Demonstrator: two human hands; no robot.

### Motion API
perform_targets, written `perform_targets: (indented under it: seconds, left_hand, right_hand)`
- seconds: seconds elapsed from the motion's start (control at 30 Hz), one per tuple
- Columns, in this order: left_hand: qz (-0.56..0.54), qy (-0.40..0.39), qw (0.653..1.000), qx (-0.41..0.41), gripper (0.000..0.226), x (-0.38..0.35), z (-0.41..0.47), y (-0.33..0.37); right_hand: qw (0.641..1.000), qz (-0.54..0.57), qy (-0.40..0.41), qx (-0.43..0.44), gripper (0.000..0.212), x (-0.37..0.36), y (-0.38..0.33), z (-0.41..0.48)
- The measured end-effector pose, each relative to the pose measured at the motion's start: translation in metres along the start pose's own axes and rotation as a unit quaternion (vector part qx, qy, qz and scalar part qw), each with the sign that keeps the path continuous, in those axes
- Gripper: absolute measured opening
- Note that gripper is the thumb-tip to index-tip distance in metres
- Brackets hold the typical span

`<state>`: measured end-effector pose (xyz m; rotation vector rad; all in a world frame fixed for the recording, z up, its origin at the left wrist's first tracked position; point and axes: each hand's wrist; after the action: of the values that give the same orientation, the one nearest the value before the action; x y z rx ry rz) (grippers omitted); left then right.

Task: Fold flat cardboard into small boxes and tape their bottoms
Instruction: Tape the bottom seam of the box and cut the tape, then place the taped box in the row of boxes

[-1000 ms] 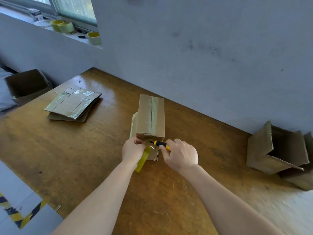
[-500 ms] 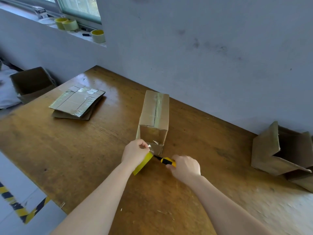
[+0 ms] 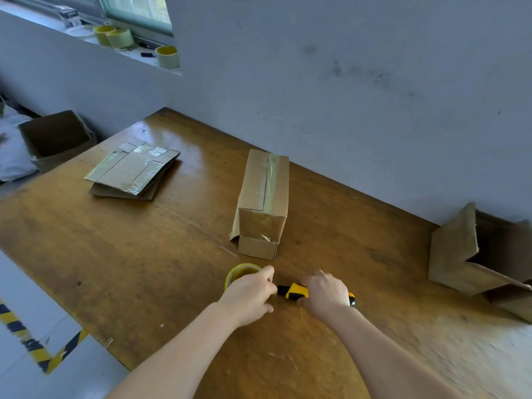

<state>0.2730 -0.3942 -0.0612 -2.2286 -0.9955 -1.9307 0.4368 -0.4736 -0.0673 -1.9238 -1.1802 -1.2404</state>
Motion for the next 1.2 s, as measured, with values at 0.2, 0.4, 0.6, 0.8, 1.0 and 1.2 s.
perform_targets:
  seconds: [0.2, 0.4, 0.6, 0.8, 1.0, 1.2]
  left_hand:
    - [-0.007, -0.025, 0.999, 0.020, 0.022, -0.004, -0.003, -0.003]
    - [-0.015, -0.050, 0.998, 0.023, 0.076, -0.004, 0.000, -0.009]
    - [-0.101, 0.377, 0.909, 0.144, 0.023, 0.021, 0.009, -0.022]
    - [-0.162, 0.320, 0.927, 0.112, 0.088, 0.069, 0.042, -0.051]
    - [-0.100, 0.260, 0.955, 0.104, 0.070, 0.061, 0.056, -0.062]
    - [-0.055, 0.289, 0.949, 0.114, 0.072, 0.035, 0.058, -0.068]
  right_hand:
    - [1.000, 0.016, -0.006, 0.009, 0.038, 0.002, 0.000, 0.002]
    - [0.996, 0.091, 0.020, 0.005, 0.050, 0.010, -0.009, 0.006]
    - [0.960, 0.249, 0.124, 0.005, 0.079, 0.050, -0.026, 0.020]
    - [0.936, 0.311, 0.166, 0.029, 0.086, 0.084, -0.047, 0.044]
    - [0.941, 0.284, 0.184, 0.010, 0.081, 0.079, -0.054, 0.065]
    - [0.960, 0.210, 0.186, 0.006, 0.081, 0.053, -0.056, 0.071]
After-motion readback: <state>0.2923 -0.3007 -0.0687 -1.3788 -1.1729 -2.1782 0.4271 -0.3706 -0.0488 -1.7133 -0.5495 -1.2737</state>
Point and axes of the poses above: each hand's wrist, its own z-axis towards the middle knuckle, its own x-axis out of the back of the hand, y = z × x, and after that the axes turned 4 degrees about -x, right-handed
